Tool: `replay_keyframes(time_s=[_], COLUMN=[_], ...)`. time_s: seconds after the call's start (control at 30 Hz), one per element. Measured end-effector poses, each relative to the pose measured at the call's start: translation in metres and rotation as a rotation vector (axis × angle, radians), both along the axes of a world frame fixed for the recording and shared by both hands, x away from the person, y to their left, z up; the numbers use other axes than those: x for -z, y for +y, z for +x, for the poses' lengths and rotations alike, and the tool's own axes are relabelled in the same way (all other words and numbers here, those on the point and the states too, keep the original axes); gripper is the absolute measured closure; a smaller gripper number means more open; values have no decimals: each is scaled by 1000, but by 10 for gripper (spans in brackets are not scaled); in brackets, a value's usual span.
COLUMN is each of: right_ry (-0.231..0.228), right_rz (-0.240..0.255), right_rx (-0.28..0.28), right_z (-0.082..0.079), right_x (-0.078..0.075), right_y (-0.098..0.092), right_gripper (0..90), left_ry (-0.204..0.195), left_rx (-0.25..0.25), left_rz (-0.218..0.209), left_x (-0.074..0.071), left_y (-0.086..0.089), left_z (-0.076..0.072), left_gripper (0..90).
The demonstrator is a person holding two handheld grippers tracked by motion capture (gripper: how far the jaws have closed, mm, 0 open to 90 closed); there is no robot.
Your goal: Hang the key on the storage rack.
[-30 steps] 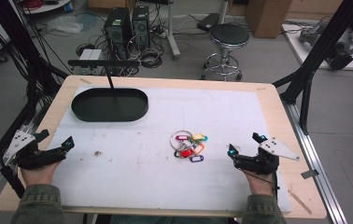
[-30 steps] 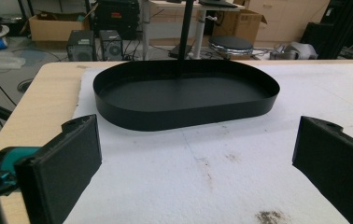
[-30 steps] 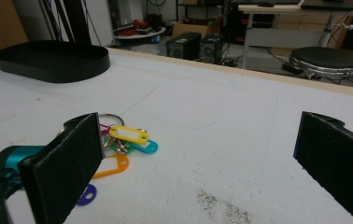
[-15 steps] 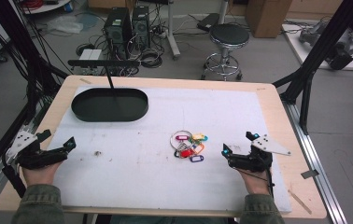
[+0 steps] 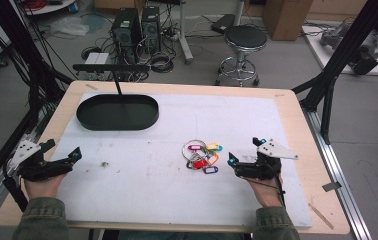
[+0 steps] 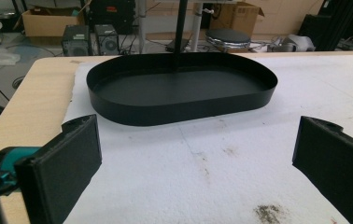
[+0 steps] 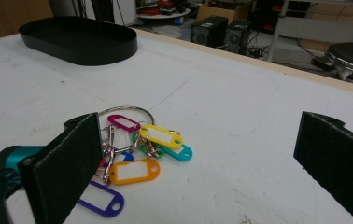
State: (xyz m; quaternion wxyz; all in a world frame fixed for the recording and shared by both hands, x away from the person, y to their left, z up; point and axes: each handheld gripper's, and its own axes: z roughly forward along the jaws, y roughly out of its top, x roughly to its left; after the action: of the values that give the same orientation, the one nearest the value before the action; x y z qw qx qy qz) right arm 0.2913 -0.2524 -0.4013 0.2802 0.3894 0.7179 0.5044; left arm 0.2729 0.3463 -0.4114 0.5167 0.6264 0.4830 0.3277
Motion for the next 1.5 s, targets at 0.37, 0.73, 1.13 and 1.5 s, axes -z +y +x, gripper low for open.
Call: replay_keyframes(time_s=[0.37, 0.73, 1.13, 1.5], right_ry=[25, 69, 114, 159], right_rz=[-23, -39, -93, -160], right_rx=[-33, -55, -105, -162], right_z=[11, 19, 34, 50], right_x=[0, 3, 8, 13], right_y=[11, 16, 32, 49], right_gripper=[4, 4, 4, 4], left_ry=[2, 6, 7, 11], left_rx=[3, 7, 13, 18], left_rz=[4, 9, 12, 19], left_x=[0, 1, 1, 1], left_y=[0, -1, -2, -3], left_z=[0, 1, 2, 2], left_gripper=[17, 17, 17, 17])
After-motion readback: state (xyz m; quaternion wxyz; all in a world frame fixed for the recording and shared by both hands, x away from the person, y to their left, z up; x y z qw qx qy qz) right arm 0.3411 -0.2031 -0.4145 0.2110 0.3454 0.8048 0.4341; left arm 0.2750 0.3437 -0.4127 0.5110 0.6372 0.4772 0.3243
